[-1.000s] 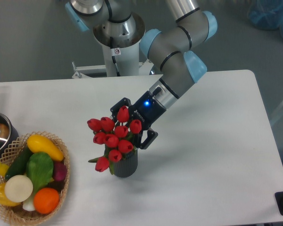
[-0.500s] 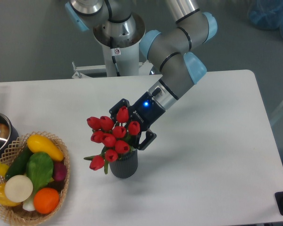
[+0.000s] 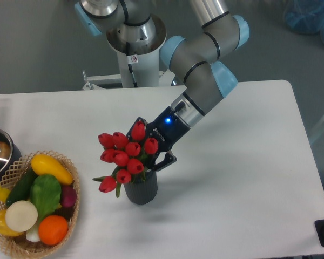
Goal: Pick up the flowers from the vase
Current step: 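Close the gripper on the bunch of tulip stems, then lift the gripped tulips straight up out of the grey vase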
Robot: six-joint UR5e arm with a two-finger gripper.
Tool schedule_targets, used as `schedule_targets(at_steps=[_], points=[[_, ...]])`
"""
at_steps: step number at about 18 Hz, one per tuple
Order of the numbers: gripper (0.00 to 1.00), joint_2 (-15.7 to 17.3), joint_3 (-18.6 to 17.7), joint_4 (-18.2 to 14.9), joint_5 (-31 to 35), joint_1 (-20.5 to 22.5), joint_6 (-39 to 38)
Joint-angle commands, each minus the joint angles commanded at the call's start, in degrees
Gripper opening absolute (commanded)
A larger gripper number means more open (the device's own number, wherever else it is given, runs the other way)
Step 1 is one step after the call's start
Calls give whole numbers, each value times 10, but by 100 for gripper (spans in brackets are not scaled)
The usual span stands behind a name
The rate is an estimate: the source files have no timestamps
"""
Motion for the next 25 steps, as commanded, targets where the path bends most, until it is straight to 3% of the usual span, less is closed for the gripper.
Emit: schedule_targets(at_steps=[11,25], points=[[39,0,6,4,-16,7,-5],[41,57,6,4,-34,11,-90]])
